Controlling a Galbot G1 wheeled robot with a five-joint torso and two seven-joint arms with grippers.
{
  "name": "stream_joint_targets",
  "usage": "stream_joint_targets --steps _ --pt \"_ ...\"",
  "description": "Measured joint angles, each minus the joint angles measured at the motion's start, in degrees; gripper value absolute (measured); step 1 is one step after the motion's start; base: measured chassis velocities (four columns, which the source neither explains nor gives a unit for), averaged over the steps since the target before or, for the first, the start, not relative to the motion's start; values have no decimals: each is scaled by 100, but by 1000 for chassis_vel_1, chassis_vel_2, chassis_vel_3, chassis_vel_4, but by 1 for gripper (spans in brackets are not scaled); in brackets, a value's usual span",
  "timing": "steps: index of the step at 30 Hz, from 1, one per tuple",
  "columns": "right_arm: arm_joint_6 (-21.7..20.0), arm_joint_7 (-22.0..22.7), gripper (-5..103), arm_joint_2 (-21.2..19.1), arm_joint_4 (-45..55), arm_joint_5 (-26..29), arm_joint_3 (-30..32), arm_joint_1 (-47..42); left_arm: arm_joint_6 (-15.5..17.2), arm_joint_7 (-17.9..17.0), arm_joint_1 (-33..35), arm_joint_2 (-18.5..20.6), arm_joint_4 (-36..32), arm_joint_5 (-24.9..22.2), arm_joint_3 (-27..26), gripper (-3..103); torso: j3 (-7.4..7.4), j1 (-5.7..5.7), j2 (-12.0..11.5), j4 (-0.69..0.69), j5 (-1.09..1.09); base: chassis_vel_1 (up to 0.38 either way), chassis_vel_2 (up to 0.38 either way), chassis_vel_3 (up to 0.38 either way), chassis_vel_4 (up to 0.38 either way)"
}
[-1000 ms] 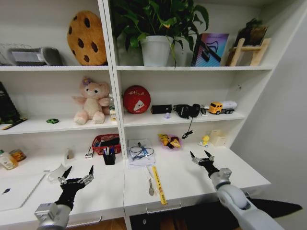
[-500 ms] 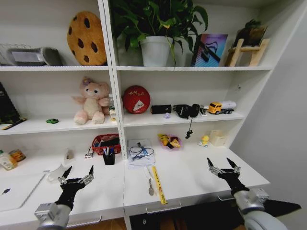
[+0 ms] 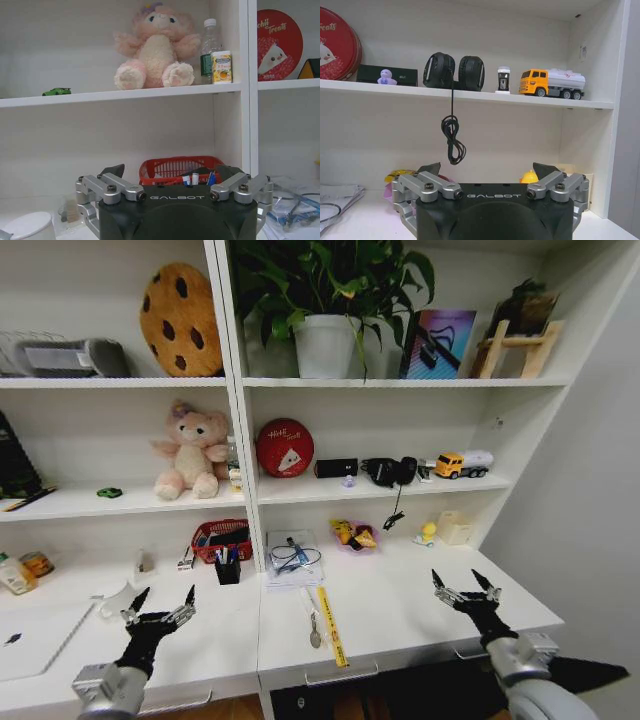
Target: Organize the objects on the table.
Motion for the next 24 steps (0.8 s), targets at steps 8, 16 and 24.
stream_joint_targets --steps 8,16,24 --pt "3 -5 100 -3 -10 3 -13 12 0 0 0 0 0 0 0 100 0 0 0 1 -1 120 101 -131 -104" --pt "5 -8 100 -4 -16 5 -17 16 0 1 0 0 0 0 0 100 -1 -1 1 -3 0 205 238 -239 -239" --pt "9 -11 100 -5 -19 6 -21 21 0 -1 0 0 0 0 0 100 2 3 -1 2 -4 297 317 -330 -314"
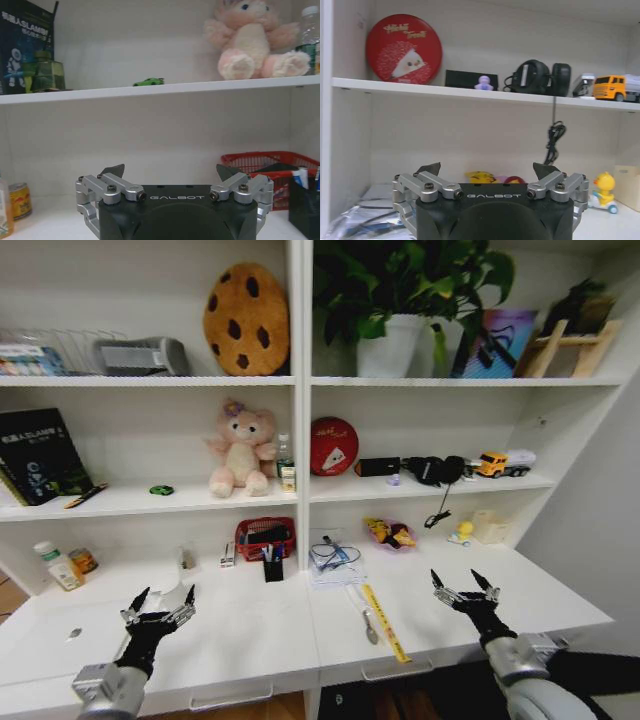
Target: Organize the objects on the table.
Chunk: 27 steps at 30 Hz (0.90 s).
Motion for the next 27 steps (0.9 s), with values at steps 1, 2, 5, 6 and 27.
stream_joint_targets --steps 1,2,5,6,27 --pt "0 1 100 0 -1 0 -1 0 0 1 0 0 -1 0 0 100 -2 -3 1 -3 7 332 379 -352 -344" --pt "0 1 100 0 -1 0 -1 0 0 1 0 0 -1 0 0 100 -2 -3 1 -3 7 332 379 -352 -344" --pt "2 -1 100 0 -1 0 -3 2 0 0 0 0 0 0 0 100 0 0 0 1 1 352 382 -371 -365" --pt "1 0 100 0 -2 0 -2 3 0 1 -1 0 0 0 1 100 -1 0 0 -2 3 392 386 -368 -357" --pt "3 -1 100 0 -3 0 -4 3 0 -6 0 0 0 0 1 100 -2 -3 1 -1 5 242 231 -230 -241"
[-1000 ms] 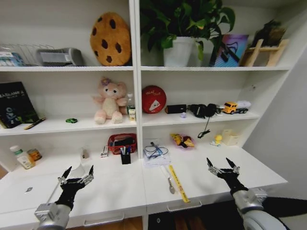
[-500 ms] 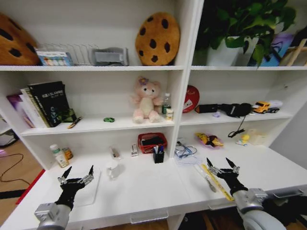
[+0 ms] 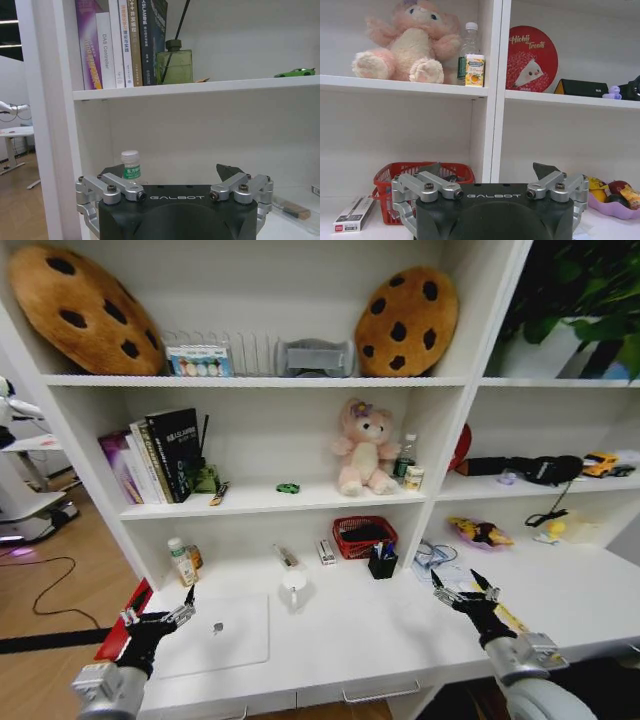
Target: Organize the objects on the table.
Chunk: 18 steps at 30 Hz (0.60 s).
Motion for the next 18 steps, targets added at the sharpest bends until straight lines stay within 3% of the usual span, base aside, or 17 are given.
stream_joint_targets --steps 18 --pt "-1 2 100 -1 -1 0 1 0 0 7 0 0 0 0 0 100 0 0 0 -1 -1 -27 -20 20 21"
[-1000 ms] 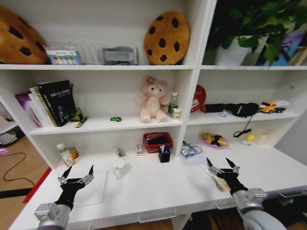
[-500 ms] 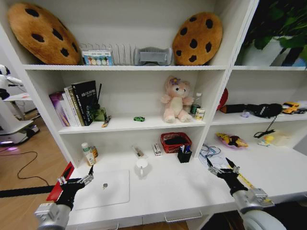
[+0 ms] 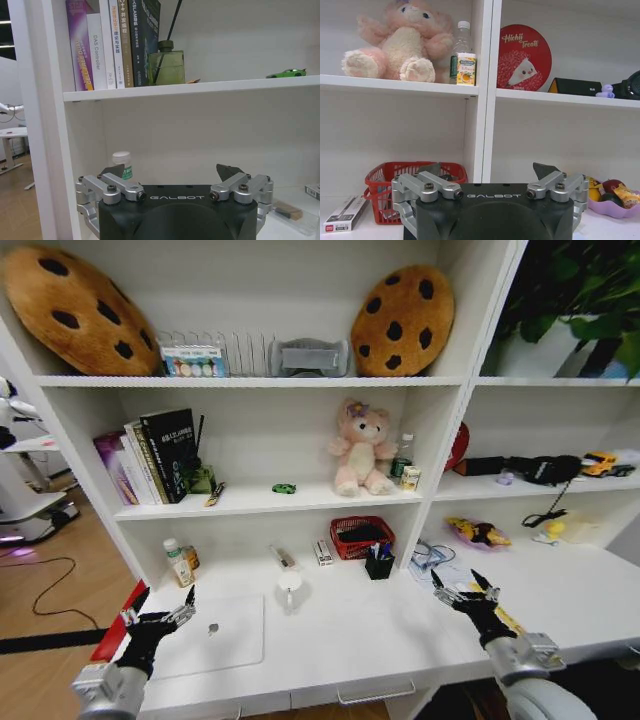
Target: Organize the objects on the table.
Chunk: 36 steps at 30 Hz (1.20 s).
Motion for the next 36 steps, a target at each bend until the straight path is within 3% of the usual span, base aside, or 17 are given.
stream_joint_targets --steps 36 --pt "0 0 100 0 0 0 -1 0 0 0 0 0 0 0 0 100 0 0 0 -1 0 0 0 0 0"
